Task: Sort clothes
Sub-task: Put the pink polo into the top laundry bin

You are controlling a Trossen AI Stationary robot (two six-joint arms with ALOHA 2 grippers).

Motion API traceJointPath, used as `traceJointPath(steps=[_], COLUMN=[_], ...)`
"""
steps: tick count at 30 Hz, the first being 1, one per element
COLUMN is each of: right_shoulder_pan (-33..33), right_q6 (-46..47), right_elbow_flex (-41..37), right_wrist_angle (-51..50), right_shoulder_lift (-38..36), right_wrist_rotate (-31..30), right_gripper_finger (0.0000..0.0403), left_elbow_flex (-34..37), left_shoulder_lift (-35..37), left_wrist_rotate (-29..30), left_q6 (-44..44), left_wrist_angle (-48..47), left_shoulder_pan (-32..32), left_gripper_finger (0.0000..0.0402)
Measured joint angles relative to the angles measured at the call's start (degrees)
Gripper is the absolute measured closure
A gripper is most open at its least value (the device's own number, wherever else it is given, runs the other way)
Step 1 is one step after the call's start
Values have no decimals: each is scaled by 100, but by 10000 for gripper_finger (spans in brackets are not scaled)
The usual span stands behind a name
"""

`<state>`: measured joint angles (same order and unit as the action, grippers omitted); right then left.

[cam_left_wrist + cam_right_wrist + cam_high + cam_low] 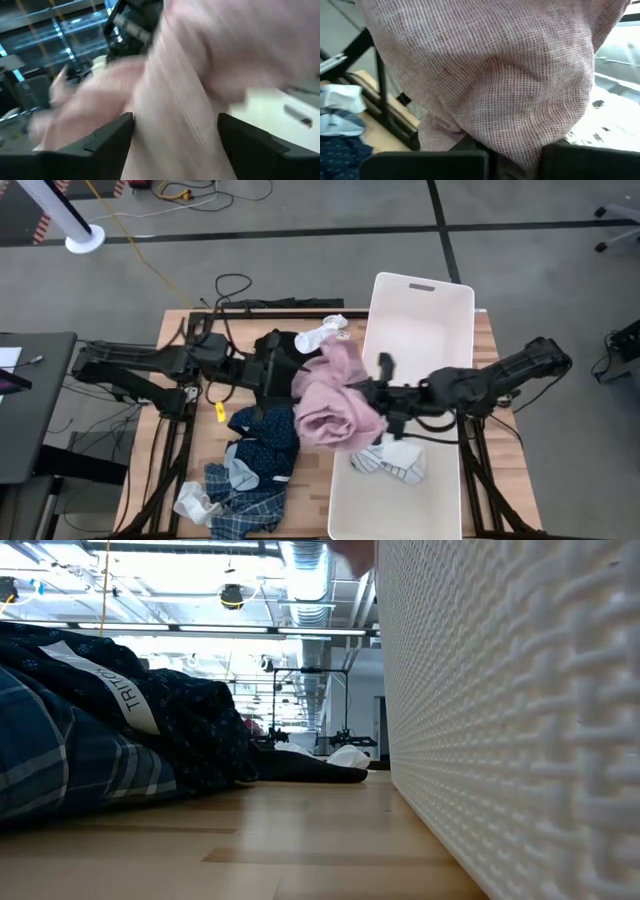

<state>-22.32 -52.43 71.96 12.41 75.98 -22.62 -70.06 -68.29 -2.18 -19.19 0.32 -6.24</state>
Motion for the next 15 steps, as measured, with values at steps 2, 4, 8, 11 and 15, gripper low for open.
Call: traceJointPath(steps=[2, 4, 8, 11, 15], right_shoulder_pan=[-116, -206, -329, -331, -280], right_q6=[-84, -129, -170, -162, -13], right_elbow_flex=[0, 0, 0, 4, 4], right_wrist_angle=[-102, -252, -578, -950, -1367], right_shoulder_lift=[-188, -368, -736, -1011, -1324], right_wrist_rotate=[-324, -602, -1436, -2158, -2952], right_gripper_finger=[356, 356, 356, 356, 356], left_elbow_flex=[0, 0, 0, 0, 0], left_shoulder_lift=[173, 325, 638, 818, 925], left_wrist_rotate=[257, 521, 921, 1179, 1373], left_q6=[-79, -111, -48, 121, 517], left_wrist_angle=[-279, -546, -1130, -1691, -2516], left_shoulder_pan=[0, 0, 0, 0, 0], left_gripper_finger=[117, 116, 116, 116, 116])
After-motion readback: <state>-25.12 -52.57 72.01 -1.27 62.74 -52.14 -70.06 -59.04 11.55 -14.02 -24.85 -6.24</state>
